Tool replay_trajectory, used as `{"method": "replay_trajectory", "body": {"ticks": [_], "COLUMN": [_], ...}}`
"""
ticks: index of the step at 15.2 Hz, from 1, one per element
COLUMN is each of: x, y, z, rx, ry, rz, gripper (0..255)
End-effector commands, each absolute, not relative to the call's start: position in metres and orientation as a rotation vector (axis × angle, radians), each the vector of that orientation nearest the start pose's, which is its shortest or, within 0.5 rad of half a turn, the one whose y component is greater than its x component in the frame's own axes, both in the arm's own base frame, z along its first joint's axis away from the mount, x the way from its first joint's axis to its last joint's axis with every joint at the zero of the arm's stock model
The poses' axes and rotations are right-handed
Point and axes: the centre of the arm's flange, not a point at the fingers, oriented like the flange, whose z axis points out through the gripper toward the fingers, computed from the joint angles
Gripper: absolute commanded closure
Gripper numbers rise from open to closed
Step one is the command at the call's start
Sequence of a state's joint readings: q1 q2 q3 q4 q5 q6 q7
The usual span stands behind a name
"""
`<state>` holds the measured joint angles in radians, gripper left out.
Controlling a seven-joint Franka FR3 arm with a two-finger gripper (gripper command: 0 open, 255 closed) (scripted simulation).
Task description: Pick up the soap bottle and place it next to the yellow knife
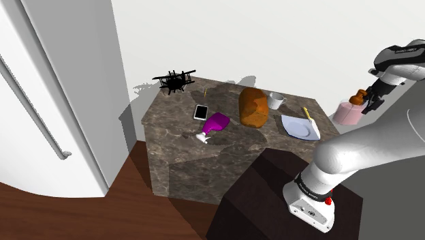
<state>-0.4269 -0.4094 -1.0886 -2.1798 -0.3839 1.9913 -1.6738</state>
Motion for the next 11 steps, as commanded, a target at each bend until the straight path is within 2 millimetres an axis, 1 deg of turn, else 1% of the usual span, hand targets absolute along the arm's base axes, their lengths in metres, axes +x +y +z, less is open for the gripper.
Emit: {"method": "replay_trajectory", "body": {"ticks": [1, 11], "x": [-0.027, -0.027], "y": [-0.500, -0.500], "z": [0.451, 0.399], "rx": [-3.133, -3.133], "ry": [-0.545, -0.545], "rz": [-0.013, -0.013], "gripper": [255, 255]}}
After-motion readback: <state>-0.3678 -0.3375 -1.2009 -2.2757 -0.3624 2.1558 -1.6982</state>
